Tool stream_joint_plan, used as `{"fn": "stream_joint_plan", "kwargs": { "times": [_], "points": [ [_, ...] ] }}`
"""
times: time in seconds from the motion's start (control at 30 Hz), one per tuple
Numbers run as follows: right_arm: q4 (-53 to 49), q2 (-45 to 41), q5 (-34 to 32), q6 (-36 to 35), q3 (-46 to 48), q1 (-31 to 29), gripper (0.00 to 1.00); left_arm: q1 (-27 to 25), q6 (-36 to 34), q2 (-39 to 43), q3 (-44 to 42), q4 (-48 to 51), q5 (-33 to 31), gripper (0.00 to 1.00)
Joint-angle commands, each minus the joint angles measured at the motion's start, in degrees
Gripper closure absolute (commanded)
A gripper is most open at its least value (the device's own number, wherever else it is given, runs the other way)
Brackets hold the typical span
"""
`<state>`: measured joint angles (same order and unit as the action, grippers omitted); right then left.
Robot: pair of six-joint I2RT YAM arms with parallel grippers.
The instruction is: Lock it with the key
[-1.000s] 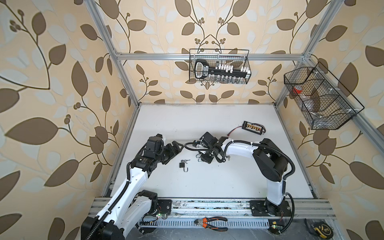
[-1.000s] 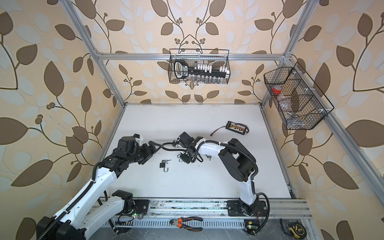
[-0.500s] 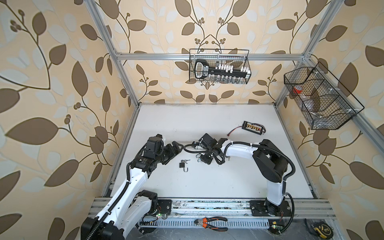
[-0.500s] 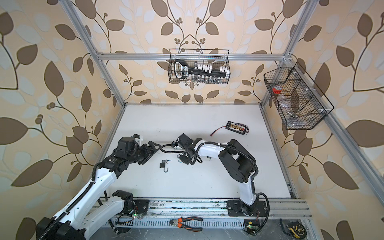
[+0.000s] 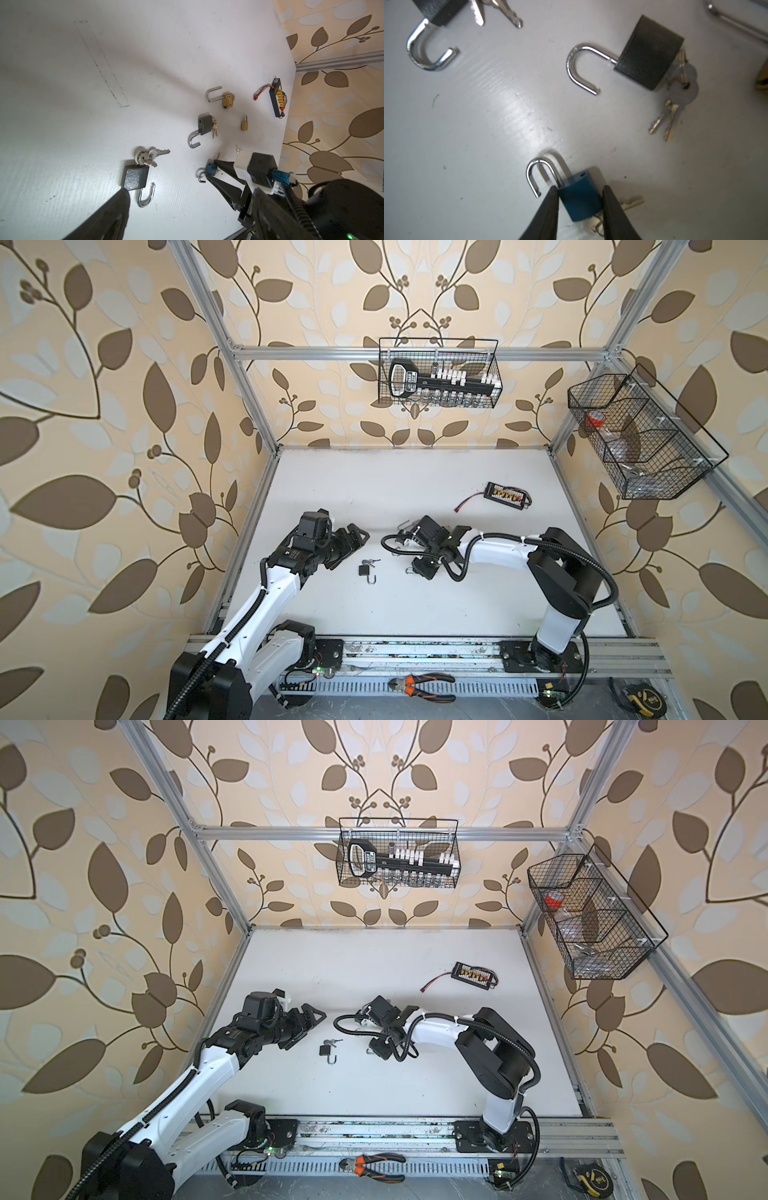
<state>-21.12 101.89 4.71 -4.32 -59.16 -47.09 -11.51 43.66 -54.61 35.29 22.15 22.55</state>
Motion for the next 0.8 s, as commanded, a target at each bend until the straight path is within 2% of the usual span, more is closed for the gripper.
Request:
{"fn": "stream_joint_plan", "kwargs": {
  "times": [0.0,0.33,0.47,0.77],
  "points": [
    [3.8,-3.1,2.5,-0.1,1.1,0.9,0.63,0.8,-0.1,2.1,1.6,-1.1,0.0,0.09],
    [2.5,-0.5,3.0,-4.3,-1.7,1.5,0.55,6.6,2.2,4.5,-1.1,-2.1,4.9,0.09],
    [2.3,0.7,3.1,-5.7,-2.3,1.4,0.52,7.0,1.6,5.2,-1.2,-1.1,5.2,0.09],
    [0.8,3.9,2.0,-7.0,-4.0,1.4,0.51,7.0,1.3,5.4,-1.6,-0.8,5.7,0.09]
  ]
}}
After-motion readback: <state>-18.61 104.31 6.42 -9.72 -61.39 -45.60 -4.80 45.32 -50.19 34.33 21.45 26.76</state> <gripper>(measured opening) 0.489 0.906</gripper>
